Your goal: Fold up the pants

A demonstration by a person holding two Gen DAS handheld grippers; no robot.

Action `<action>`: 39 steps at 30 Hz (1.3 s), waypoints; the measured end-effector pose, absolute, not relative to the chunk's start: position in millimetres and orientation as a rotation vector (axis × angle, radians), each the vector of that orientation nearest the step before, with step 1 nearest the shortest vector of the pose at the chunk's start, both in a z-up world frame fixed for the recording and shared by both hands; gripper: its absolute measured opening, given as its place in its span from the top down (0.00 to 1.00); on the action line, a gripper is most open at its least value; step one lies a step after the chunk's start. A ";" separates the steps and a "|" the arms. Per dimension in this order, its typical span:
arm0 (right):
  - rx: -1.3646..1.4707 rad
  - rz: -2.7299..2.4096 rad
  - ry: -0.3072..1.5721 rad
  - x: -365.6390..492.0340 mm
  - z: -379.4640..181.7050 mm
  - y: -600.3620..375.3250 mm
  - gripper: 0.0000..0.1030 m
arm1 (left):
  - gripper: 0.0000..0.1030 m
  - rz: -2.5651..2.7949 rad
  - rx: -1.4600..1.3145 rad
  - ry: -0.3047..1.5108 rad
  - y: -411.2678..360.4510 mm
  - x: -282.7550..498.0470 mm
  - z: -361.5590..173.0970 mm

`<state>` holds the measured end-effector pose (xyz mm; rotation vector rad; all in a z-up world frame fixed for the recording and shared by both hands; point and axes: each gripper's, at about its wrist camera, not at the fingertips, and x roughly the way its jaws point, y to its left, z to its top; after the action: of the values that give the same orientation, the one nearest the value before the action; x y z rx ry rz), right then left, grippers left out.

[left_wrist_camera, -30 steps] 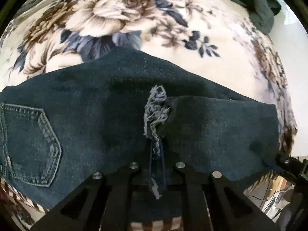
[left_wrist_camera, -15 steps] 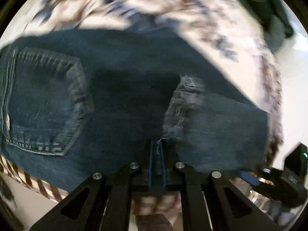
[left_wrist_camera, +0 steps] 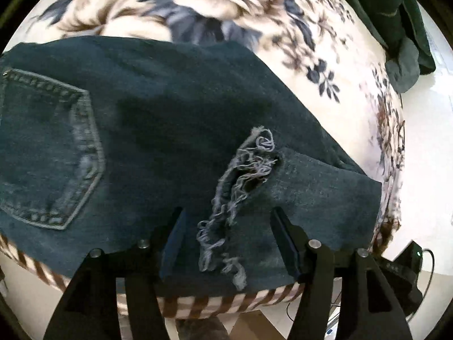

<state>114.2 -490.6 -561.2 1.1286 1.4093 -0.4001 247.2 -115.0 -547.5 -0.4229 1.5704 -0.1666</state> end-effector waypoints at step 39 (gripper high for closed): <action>0.314 -0.086 1.588 210.8 -524.9 -288.6 0.31 | 0.08 0.339 -0.930 1.232 127.5 151.0 -527.8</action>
<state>210.8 -288.6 -524.9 0.3139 1.5880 -0.0855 151.0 127.5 -527.8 -0.9300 1.2318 0.3389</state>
